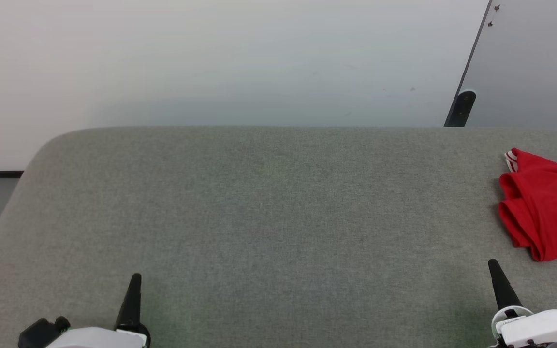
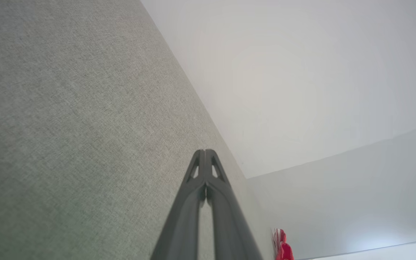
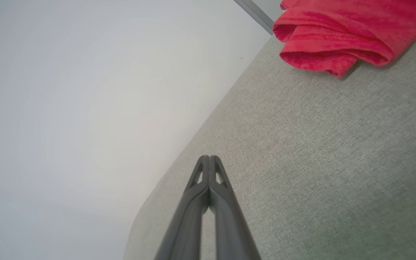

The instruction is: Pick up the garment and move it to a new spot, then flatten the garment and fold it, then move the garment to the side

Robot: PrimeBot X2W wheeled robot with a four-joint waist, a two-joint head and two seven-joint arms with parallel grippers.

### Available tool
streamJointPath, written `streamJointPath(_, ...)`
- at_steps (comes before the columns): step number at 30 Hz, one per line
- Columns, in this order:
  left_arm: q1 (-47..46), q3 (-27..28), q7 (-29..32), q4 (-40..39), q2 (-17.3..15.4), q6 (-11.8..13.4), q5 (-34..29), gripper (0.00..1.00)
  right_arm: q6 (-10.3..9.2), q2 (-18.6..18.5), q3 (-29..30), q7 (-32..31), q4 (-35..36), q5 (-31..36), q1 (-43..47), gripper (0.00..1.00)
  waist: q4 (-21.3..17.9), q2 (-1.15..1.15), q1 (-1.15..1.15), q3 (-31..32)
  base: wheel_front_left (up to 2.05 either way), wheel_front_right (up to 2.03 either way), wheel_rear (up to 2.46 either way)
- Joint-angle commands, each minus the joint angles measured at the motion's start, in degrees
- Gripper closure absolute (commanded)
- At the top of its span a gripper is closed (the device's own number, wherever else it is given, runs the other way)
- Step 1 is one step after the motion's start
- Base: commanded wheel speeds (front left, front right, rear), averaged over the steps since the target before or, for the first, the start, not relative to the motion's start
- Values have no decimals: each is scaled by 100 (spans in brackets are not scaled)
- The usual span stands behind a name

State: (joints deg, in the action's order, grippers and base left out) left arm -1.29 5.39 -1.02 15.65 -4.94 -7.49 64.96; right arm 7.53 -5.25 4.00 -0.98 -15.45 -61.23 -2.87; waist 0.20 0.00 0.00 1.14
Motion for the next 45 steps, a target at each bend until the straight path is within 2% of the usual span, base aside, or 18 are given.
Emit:
streamJointPath(1,-122,24,41,-65,0,-1,150,100,-4,5,37,-21,64,-189,-119,100,0,0,0,-3,0,0,0)
streamJointPath(26,-319,74,393,-121,102,0,1393,100,-5,122,147,-286,110,-1611,-250,100,-9,0,0,-56,0,0,0)
streamJointPath(45,-436,102,597,-146,163,0,2149,100,-7,188,215,-445,134,-2441,-308,100,-15,0,0,-95,0,0,0)
